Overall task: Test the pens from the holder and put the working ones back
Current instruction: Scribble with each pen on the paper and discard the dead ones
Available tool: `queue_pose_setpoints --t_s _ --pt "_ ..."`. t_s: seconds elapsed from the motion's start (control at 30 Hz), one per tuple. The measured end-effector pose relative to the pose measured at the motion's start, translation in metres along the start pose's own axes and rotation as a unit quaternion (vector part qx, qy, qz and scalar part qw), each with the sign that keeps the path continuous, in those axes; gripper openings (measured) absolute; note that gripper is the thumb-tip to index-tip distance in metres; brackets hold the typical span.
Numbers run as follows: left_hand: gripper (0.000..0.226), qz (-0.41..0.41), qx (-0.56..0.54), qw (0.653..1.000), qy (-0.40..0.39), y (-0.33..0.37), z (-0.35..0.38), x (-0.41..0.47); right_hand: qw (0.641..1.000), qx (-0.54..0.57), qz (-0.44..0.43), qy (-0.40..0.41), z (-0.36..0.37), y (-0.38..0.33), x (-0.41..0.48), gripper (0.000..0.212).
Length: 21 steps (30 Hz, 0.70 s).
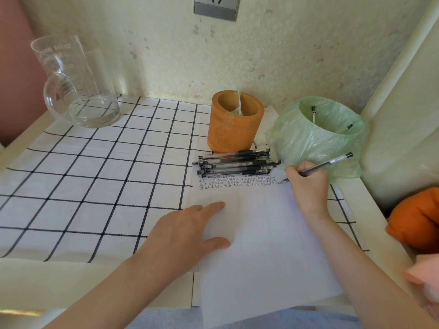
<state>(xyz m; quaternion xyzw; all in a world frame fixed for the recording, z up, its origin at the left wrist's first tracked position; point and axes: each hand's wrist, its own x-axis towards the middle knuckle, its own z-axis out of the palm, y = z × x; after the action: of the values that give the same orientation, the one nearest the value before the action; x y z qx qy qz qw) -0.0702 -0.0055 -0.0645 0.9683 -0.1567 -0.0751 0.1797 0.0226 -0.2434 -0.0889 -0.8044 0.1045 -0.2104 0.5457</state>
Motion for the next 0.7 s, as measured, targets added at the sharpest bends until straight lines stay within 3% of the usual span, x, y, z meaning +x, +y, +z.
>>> queue_pose_setpoints --t_s 0.7 --pt "0.067 0.008 -0.013 1.000 0.015 -0.0002 0.0003 0.0001 1.000 -0.008 -0.011 0.006 -0.0003 -0.0006 -0.0002 0.033"
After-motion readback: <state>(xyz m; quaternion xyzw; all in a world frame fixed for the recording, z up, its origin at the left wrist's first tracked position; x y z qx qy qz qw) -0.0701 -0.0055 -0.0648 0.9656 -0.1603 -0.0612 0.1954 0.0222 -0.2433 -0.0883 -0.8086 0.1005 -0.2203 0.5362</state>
